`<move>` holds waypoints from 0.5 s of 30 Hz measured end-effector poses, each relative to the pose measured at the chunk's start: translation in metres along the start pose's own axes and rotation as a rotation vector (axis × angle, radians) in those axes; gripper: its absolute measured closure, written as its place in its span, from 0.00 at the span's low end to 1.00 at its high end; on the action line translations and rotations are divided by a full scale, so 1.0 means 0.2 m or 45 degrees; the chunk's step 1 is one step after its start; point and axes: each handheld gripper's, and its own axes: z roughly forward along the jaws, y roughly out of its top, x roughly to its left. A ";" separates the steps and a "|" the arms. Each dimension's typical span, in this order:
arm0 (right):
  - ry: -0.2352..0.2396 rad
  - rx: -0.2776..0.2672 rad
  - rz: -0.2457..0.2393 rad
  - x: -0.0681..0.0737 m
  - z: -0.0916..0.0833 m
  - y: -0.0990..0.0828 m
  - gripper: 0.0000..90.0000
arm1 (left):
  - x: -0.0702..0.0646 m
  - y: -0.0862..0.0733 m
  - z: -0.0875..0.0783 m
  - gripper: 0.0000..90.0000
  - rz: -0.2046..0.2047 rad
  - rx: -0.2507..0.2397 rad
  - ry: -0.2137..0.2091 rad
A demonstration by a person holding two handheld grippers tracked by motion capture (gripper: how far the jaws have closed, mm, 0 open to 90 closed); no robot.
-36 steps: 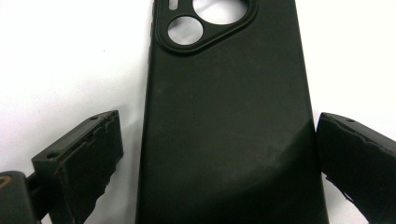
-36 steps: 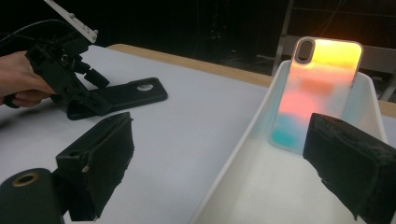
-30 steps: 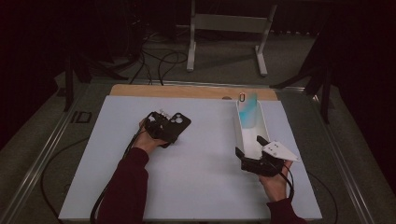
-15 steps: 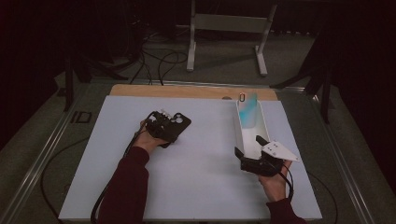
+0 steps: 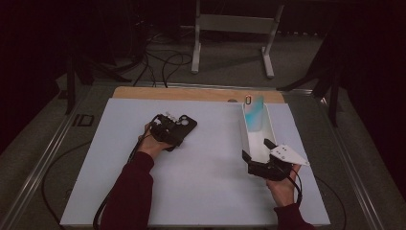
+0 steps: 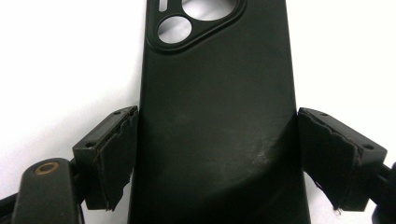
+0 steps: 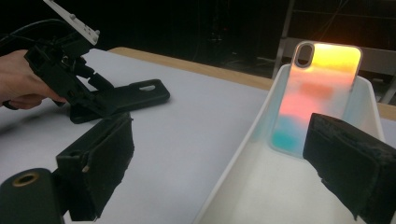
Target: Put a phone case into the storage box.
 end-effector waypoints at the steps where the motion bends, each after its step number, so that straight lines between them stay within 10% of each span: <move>1: -0.001 -0.001 -0.001 0.00 0.00 0.00 0.09 | -0.01 0.00 -0.01 0.18 0.003 -0.013 -0.001; 15: 0.004 0.019 0.007 -0.01 0.01 0.00 0.09 | -0.06 0.04 -0.17 0.18 0.035 -0.163 -0.011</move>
